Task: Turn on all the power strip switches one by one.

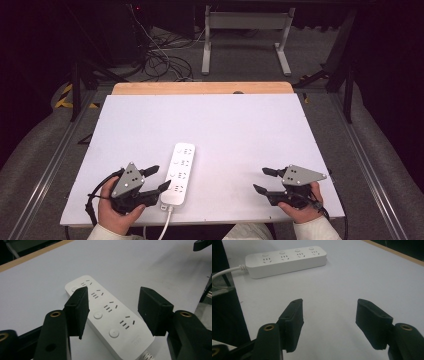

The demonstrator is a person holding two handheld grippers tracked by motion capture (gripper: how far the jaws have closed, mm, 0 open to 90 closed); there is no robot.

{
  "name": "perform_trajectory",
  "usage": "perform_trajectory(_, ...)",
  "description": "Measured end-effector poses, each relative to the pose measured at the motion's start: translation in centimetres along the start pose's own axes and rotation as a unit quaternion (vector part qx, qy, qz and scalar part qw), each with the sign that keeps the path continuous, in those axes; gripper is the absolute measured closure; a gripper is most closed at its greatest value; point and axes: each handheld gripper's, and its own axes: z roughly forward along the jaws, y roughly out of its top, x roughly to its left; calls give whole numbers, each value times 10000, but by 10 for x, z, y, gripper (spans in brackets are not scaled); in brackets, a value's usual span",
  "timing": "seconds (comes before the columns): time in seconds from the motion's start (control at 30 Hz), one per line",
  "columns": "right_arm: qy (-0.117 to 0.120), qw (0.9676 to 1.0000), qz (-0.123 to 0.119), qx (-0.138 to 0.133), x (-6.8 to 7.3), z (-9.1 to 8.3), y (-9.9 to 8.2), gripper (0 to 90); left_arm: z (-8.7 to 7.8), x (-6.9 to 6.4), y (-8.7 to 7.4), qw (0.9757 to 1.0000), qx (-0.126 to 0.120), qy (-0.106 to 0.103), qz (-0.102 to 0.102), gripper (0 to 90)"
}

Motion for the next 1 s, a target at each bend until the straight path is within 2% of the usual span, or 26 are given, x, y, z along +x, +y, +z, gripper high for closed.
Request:
perform_trajectory(0.07,37,10000,-9,15,0,1,0,390,3,2,3,9999,52,-151,-35,429)
perform_trajectory(0.17,56,10000,-29,31,1,2,0,390,5,3,4,9996,58,-273,-81,446)
perform_trajectory(0.27,57,10000,-36,22,1,2,0,390,7,5,5,9991,124,-398,-54,518)
perform_trajectory(0.3,61,10000,-26,27,1,2,-1,390,7,6,4,9984,187,-531,3,567)
perform_trajectory(0.37,59,10000,-7,25,1,2,-1,390,8,8,2,9973,185,-713,-28,639)
perform_trajectory(0.5,70,10000,-41,27,1,2,-1,390,10,9,2,9964,383,-761,5,800)
perform_trajectory(0.6,67,9999,-47,59,2,3,0,390,13,8,4,9963,597,-624,24,894)
perform_trajectory(0.7,70,9999,-48,56,2,3,0,391,15,8,5,9953,720,-647,-48,896)
perform_trajectory(0.73,75,9999,-48,58,2,3,0,392,17,9,6,9945,856,-602,-96,896)
perform_trajectory(0.97,86,9999,-56,67,2,3,-1,399,23,13,8,9911,1172,-613,-129,897)
perform_trajectory(1.0,95,9999,-50,62,2,3,-1,401,27,13,8,9892,1316,-625,-124,897)
